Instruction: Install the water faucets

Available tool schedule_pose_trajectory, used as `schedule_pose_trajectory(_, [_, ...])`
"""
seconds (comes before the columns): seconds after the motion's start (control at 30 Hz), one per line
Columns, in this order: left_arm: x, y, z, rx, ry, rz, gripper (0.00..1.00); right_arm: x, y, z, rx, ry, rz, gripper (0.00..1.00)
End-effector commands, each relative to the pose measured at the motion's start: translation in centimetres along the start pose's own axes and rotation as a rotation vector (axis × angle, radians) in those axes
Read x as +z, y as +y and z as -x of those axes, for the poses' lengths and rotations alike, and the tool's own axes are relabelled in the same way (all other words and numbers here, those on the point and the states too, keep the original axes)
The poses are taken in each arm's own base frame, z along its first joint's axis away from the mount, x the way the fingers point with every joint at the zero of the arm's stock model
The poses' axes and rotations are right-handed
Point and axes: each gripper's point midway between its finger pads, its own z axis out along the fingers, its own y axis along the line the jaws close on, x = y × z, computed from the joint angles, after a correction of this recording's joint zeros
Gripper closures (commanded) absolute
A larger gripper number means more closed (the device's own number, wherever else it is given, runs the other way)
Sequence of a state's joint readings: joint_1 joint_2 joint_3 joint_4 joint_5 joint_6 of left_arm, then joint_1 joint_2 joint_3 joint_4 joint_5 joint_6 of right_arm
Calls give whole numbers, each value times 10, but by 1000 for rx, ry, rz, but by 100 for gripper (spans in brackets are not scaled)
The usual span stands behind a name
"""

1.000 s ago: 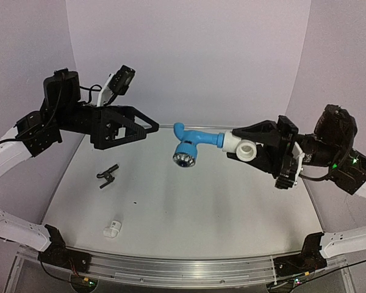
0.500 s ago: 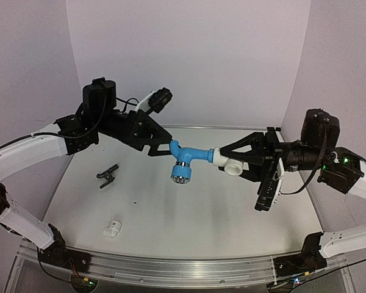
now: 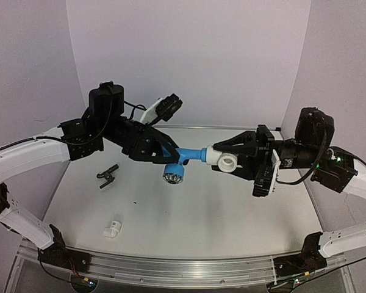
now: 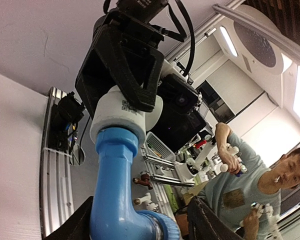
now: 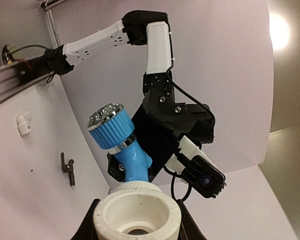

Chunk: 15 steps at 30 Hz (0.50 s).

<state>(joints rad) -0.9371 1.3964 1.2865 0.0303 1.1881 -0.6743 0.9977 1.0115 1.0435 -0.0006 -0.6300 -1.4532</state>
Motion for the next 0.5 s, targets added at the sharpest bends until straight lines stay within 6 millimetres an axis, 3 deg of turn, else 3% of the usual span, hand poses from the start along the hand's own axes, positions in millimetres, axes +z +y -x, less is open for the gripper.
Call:
schedule_pose_trajectory(0.0, [-2, -20, 12, 161, -44, -8, 48, -5, -59, 8, 200, -33, -173, 100])
schedule_pose_trajectory(0.27, [-3, -18, 15, 228, -72, 26, 64, -4, -67, 4, 505, -49, -211, 100])
schedule_pose_trajectory(0.47, [-7, -21, 14, 402, -102, 142, 74, 0, -77, -2, 820, -66, -230, 100])
